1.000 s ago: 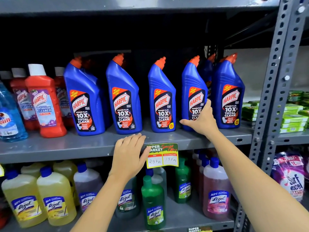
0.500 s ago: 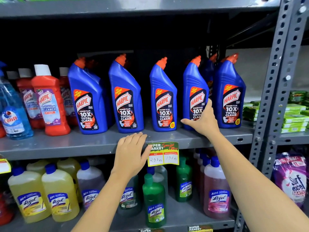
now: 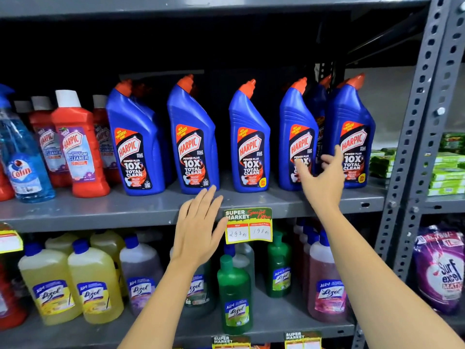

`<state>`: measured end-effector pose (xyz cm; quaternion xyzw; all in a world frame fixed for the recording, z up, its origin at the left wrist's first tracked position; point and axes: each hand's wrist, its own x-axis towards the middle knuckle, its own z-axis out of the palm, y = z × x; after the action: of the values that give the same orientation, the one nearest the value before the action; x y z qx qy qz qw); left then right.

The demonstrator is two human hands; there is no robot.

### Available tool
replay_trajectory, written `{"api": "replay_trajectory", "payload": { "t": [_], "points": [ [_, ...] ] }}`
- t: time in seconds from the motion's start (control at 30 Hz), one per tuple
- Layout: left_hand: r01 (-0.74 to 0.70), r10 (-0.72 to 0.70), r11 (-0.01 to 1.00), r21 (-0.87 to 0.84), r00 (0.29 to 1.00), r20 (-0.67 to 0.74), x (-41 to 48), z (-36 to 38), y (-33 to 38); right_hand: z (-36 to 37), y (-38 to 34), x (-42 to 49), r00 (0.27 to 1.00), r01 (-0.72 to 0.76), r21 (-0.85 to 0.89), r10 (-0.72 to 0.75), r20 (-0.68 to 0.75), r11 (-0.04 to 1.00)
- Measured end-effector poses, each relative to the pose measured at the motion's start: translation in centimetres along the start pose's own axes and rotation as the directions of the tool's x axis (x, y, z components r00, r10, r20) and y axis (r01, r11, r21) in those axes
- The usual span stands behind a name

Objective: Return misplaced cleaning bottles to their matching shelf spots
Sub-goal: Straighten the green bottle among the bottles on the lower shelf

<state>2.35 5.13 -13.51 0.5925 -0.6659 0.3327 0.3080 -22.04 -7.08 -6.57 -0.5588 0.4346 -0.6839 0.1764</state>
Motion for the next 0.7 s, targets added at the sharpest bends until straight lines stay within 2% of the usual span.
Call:
{"api": "replay_trajectory", "payload": {
  "t": [0.07, 0.1, 0.17, 0.3, 0.4, 0.57, 0.63, 0.7],
  "points": [
    [0.007, -0.008, 1.000, -0.009, 0.999, -0.040, -1.1, 0.8, -0.2, -0.3, 0.8, -3.3, 0.970, 0.187, 0.231, -0.143, -0.196, 0.955],
    [0.025, -0.026, 1.000, -0.019, 0.998, -0.057, -2.2, 1.3, -0.2, -0.3, 1.7, -5.4, 0.943, 0.273, 0.263, -0.204, -0.261, 0.925],
    [0.061, -0.063, 0.998, -0.036, 0.995, -0.078, -4.5, 2.4, -0.3, 0.2, 3.5, -9.8, 0.929, 0.335, 0.283, -0.264, -0.260, 0.899],
    [0.136, -0.134, 0.989, -0.060, 0.990, 0.033, -10.7, 5.2, -0.2, 2.0, 6.6, -17.0, 0.976, 0.210, 0.213, -0.219, 0.018, 0.954],
    [0.197, -0.176, 0.977, -0.081, 0.961, 0.214, -15.8, 7.1, 0.3, 3.3, 8.3, -20.3, 0.970, 0.076, 0.102, -0.097, 0.223, 0.992],
    [0.275, -0.215, 0.960, -0.050, 0.839, 0.499, -22.6, 9.4, 1.1, 4.6, 10.8, -24.8, 0.941, -0.163, -0.062, 0.174, 0.288, 0.985],
    [0.281, -0.203, 0.959, -0.037, 0.774, 0.599, -24.1, 10.2, 1.3, 5.0, 11.8, -26.3, 0.910, -0.194, -0.120, 0.224, 0.350, 0.974],
    [0.273, -0.176, 0.962, -0.021, 0.675, 0.716, -25.5, 11.2, 1.2, 5.7, 12.7, -27.6, 0.865, -0.188, -0.181, 0.250, 0.435, 0.965]
  ]
}}
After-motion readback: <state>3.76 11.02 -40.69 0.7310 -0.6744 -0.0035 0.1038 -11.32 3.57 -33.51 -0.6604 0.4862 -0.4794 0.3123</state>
